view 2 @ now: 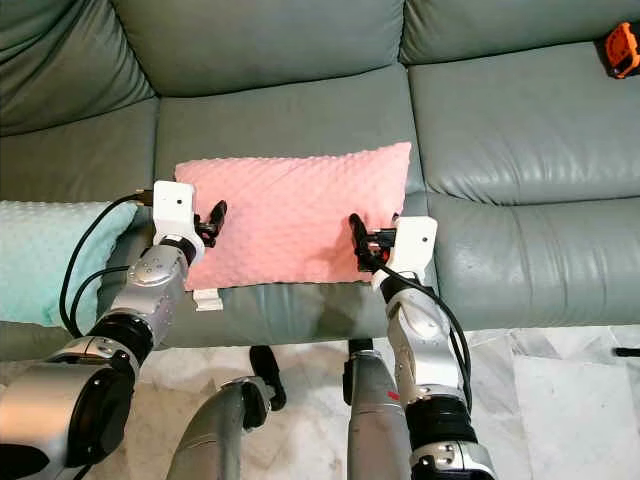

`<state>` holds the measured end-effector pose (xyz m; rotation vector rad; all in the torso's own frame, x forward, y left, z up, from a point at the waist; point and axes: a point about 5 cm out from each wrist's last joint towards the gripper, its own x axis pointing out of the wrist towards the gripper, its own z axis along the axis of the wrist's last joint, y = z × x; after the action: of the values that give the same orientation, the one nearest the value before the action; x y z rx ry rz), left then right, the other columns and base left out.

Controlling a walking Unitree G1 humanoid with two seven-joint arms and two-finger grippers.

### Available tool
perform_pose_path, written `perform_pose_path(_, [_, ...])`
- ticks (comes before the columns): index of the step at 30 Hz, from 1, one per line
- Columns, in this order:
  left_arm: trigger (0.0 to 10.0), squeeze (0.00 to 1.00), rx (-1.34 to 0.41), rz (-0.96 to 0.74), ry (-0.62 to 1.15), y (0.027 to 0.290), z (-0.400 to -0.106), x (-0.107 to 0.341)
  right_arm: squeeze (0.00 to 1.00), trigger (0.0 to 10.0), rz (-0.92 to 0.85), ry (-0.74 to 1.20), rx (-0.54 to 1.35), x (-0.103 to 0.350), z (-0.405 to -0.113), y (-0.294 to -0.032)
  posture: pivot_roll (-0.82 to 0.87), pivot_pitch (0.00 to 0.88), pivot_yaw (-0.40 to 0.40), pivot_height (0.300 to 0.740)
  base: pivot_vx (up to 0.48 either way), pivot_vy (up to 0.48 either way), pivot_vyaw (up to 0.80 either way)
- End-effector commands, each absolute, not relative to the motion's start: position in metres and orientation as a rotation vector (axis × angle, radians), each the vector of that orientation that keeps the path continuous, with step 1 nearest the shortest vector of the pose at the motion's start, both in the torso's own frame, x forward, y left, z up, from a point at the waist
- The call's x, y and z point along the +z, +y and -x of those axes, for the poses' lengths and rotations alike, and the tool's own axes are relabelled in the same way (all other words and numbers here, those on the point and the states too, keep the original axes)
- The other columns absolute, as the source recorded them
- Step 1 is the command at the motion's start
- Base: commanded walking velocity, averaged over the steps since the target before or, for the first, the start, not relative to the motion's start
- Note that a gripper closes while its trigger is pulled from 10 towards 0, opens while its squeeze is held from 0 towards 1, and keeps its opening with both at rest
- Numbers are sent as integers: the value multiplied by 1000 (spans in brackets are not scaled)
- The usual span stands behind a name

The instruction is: Move the pillow to the sofa

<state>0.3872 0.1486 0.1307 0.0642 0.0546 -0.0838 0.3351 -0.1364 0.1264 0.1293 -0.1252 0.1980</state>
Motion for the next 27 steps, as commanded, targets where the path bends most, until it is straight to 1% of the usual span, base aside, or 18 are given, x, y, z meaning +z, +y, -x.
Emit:
perform_pose_path(1, [10000,1000,-69,-66,107,157,-379,114,1000,10000,-136,-89,221,115,-328,-131,-230,636,155,740,0,0,0])
perform_pose_path(8, [10000,1000,-54,-77,102,171,-375,110,1000,10000,-99,-86,245,113,-324,-127,-232,622,153,740,0,0,0])
perform_pose_path(10, [10000,1000,-27,-104,93,179,-373,109,1000,10000,-59,-90,242,113,-322,-129,-226,590,155,740,0,0,0])
perform_pose_path(13, [10000,1000,8,-106,92,188,-371,107,1000,10000,-49,-95,247,114,-321,-130,-223,562,152,740,0,0,0])
perform_pose_path(15, [10000,1000,39,-103,94,195,-368,104,1000,10000,-29,-102,263,115,-318,-130,-218,491,139,740,0,0,0])
perform_pose_path(17, [10000,1000,46,-112,94,198,-364,99,1000,10000,-18,-110,286,117,-315,-128,-215,456,135,740,0,0,0])
perform_pose_path(19, [10000,1000,43,-113,95,199,-362,97,1000,10000,-12,-115,295,119,-313,-126,-215,446,133,740,0,0,0])
perform_pose_path(21, [10000,1000,15,-124,110,197,-355,86,1000,10000,3,-126,330,121,-307,-120,-216,368,121,740,0,0,0])
perform_pose_path(23, [10000,1000,3,-131,110,197,-351,83,1000,10000,7,-133,346,122,-303,-116,-215,356,120,740,0,0,0])
perform_pose_path(24, [10000,1000,0,-128,118,197,-348,79,1000,10000,5,-132,354,122,-301,-115,-207,311,115,740,0,0,0])
perform_pose_path(26, [10000,1000,-21,-115,143,195,-338,64,1000,10000,-5,-120,371,119,-293,-110,-200,254,109,740,0,0,0])
perform_pose_path(27, [10000,1000,-27,-113,147,194,-336,62,1000,10000,-11,-116,372,119,-292,-110,-200,254,109,740,0,0,0])
